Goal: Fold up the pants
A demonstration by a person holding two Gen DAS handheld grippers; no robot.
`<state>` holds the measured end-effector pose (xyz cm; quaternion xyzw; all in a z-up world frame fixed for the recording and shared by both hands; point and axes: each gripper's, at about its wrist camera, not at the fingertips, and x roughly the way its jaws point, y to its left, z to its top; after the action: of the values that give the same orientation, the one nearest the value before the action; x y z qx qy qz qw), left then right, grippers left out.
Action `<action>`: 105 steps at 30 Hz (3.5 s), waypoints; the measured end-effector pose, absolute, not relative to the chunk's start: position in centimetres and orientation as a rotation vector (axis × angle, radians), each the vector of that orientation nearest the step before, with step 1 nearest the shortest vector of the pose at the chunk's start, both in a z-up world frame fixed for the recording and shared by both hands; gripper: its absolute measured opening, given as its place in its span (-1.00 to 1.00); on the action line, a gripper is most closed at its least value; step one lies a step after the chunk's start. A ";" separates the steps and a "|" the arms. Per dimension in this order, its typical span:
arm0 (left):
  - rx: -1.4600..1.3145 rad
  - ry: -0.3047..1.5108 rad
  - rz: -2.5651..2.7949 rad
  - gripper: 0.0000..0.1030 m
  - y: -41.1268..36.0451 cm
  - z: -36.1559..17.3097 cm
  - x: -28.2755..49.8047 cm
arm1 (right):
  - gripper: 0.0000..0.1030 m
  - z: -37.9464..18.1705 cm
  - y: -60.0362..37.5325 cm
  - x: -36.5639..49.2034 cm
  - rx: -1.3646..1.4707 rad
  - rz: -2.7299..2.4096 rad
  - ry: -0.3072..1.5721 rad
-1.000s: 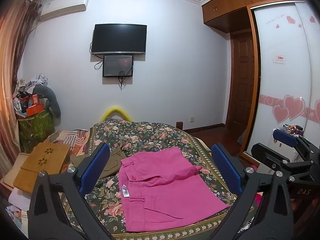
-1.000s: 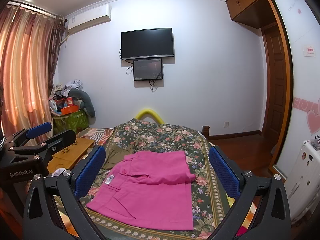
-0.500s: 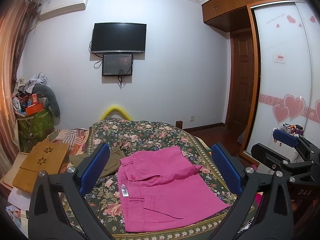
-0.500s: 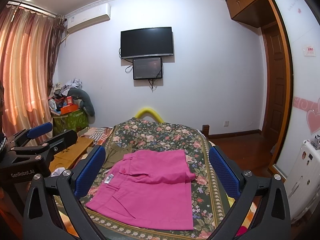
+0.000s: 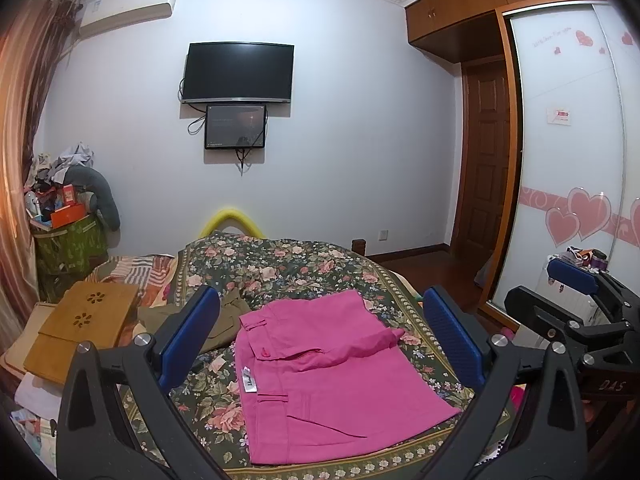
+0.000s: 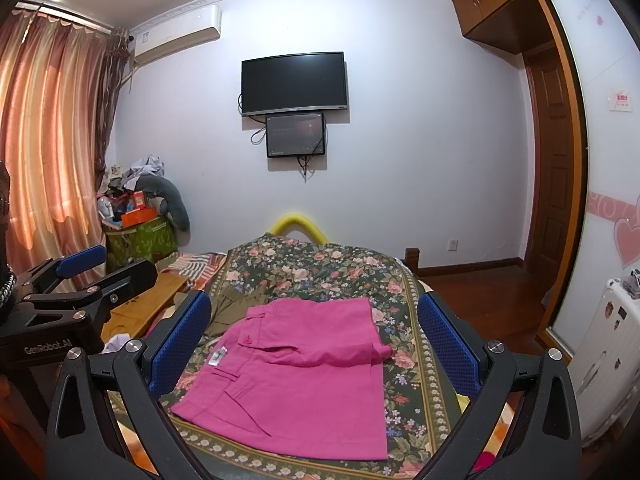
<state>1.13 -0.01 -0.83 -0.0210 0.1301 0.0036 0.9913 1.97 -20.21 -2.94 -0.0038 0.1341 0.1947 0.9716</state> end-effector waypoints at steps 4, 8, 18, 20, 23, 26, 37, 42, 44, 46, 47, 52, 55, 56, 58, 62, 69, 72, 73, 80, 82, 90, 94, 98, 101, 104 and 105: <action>-0.043 0.264 0.008 0.99 0.0 -1.0 1.3 | 1.00 -3.1 -20.2 2.0 -0.010 0.391 0.272; -0.042 0.263 0.008 0.99 0.0 -1.0 1.3 | 1.00 -3.2 -20.1 2.1 -0.008 0.391 0.272; -0.040 0.255 0.009 0.99 0.2 -1.2 1.3 | 1.00 -3.0 -20.0 2.1 -0.012 0.389 0.272; -0.040 0.253 0.009 0.99 0.2 -1.2 1.4 | 1.00 -3.0 -20.0 2.1 -0.011 0.390 0.272; -0.037 0.251 0.010 0.99 0.2 -1.2 1.4 | 1.00 -3.0 -20.0 2.1 -0.012 0.389 0.271; -0.034 0.255 0.012 0.99 0.2 -1.3 1.5 | 1.00 -3.0 -20.1 2.1 -0.010 0.390 0.273; -0.017 0.312 0.018 0.99 0.5 -2.7 4.2 | 1.00 -3.6 -20.2 4.1 -0.015 0.367 0.311; -0.009 0.417 0.009 0.99 1.5 -4.6 7.9 | 1.00 -5.7 -20.5 7.4 -0.051 0.351 0.386; -0.010 0.466 0.024 0.99 2.1 -5.9 9.7 | 1.00 -6.7 -20.7 8.6 -0.067 0.343 0.421; -0.009 0.530 0.047 0.99 2.9 -7.4 11.8 | 1.00 -7.9 -20.9 10.1 -0.080 0.335 0.459; -0.011 0.562 0.046 0.99 3.4 -8.1 12.8 | 1.00 -8.7 -21.0 11.0 -0.088 0.325 0.489; 0.012 0.695 0.087 0.99 5.7 -12.5 17.6 | 1.00 -12.2 -21.8 14.6 -0.110 0.307 0.615; 0.016 0.772 0.111 0.99 7.1 -15.0 19.8 | 1.00 -14.9 -22.4 17.0 -0.117 0.304 0.701; 0.013 0.795 0.118 0.94 7.6 -15.8 20.4 | 0.99 -15.6 -22.4 17.7 -0.120 0.306 0.722; 0.012 0.853 0.120 0.73 8.5 -17.3 21.7 | 0.97 -17.3 -22.5 19.3 -0.127 0.313 0.772; -0.028 0.966 0.089 0.40 10.0 -20.1 23.4 | 0.48 -20.3 -22.2 22.3 -0.120 0.365 0.870; -0.067 1.086 0.015 -0.23 10.5 -23.5 25.2 | 0.09 -22.8 -20.8 25.5 -0.119 0.453 0.948; -0.071 1.107 -0.019 -0.41 10.2 -24.4 25.8 | -0.08 -23.5 -20.3 26.8 -0.106 0.485 0.967; -0.076 1.113 -0.030 -0.43 10.1 -24.6 26.0 | -0.27 -23.8 -20.1 27.2 -0.105 0.491 0.979; -0.011 1.084 -0.010 -0.46 10.5 -25.5 27.1 | -0.82 -25.0 -19.5 28.7 -0.113 0.520 0.995; 0.007 1.077 -0.007 -0.45 10.5 -25.7 27.2 | -0.83 -25.1 -19.7 28.5 -0.135 0.506 0.996; -0.033 1.102 -0.014 -0.46 11.3 -24.5 27.1 | -0.81 -23.6 -21.0 28.1 -0.147 0.466 1.040; -0.051 1.058 -0.013 -0.45 12.2 -22.5 27.0 | -0.67 -21.6 -22.3 27.2 -0.142 0.454 1.020; -0.079 1.039 -0.017 -0.40 12.8 -21.5 28.3 | -0.05 -19.2 -22.8 27.4 -0.119 0.456 0.941; -0.114 1.063 -0.028 -0.30 13.2 -22.2 30.0 | -0.04 -18.5 -22.3 28.7 -0.111 0.447 0.906; -0.160 1.121 -0.034 -0.30 13.6 -24.2 31.7 | -0.04 -19.6 -21.6 30.4 -0.079 0.443 0.940; -0.180 1.139 -0.040 -0.30 13.6 -24.8 32.1 | -0.04 -20.2 -21.4 30.9 -0.071 0.444 0.960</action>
<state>32.13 13.64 -24.83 -0.0852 0.5385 -0.0190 0.8381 30.95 -21.40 -20.17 -0.0340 0.4577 0.2117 0.8629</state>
